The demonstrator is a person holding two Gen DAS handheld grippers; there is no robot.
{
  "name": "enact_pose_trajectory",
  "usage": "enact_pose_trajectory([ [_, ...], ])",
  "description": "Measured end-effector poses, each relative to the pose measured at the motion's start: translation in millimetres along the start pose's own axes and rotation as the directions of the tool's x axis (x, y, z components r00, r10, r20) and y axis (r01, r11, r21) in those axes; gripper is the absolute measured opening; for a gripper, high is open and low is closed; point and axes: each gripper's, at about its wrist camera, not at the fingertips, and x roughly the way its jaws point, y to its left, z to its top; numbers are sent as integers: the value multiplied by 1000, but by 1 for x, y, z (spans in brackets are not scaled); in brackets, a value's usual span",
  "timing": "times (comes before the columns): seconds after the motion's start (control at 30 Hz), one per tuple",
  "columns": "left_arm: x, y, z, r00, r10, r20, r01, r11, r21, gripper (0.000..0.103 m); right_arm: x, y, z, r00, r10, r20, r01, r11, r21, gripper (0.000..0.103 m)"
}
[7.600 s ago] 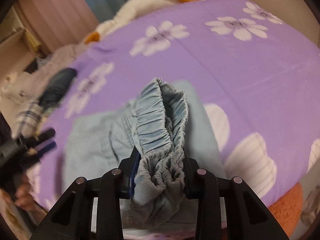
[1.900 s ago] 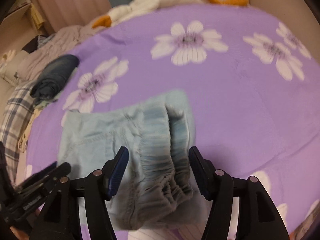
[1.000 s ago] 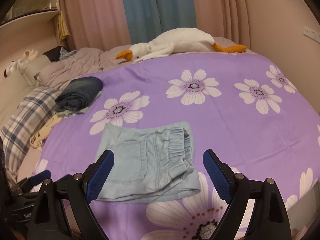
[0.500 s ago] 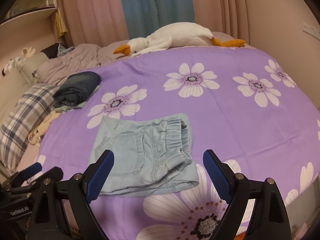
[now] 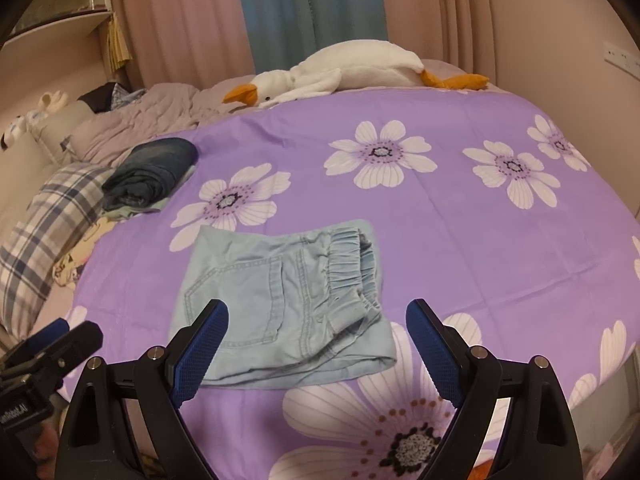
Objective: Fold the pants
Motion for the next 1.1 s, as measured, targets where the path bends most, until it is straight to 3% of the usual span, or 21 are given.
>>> enact_pose_trajectory([
  [0.43,5,-2,0,999,-24,-25,24,1000,0,102,5,2,-1,1000,-4,-8,4,1000,5,90],
  [1.1,7,-1,-2,1000,-2,-27,2,1000,6,102,5,-3,-3,1000,-11,-12,11,1000,16,90],
])
